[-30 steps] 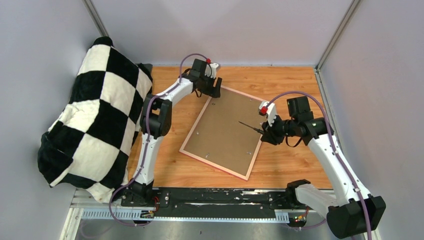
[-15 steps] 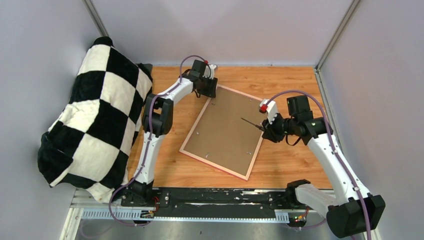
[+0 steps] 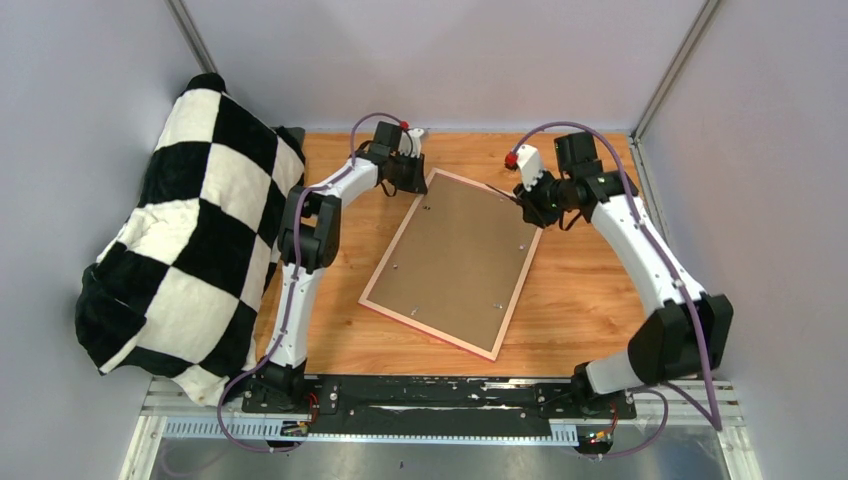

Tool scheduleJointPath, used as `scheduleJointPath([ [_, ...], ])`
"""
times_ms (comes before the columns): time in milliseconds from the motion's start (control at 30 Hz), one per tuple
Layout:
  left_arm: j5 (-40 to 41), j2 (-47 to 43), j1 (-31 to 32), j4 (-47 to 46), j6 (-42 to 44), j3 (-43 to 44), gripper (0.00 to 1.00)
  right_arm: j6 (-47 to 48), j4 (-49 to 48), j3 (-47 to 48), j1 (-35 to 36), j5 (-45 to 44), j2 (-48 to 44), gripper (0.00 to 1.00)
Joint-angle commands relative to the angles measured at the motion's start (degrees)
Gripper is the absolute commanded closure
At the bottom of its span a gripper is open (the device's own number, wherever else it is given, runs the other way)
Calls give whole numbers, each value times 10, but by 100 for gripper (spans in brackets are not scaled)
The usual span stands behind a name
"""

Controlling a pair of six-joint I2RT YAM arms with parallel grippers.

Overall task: Take the photo out of the frame
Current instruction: Release the photo frame item from the photo frame.

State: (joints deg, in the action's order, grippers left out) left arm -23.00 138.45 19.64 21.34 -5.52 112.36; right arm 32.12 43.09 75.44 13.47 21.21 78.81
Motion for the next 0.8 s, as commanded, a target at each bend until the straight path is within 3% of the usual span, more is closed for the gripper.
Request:
scheduleJointPath([
  [0, -17, 29, -10, 40, 17, -41, 95, 20, 1, 60, -6, -66, 97, 100],
  [433, -79, 64, -29, 34, -12, -15, 92, 56, 5, 174, -24, -154, 267, 100],
  [767, -83, 66, -29, 34, -12, -14, 92, 49, -2, 143, -36, -171, 300, 100],
])
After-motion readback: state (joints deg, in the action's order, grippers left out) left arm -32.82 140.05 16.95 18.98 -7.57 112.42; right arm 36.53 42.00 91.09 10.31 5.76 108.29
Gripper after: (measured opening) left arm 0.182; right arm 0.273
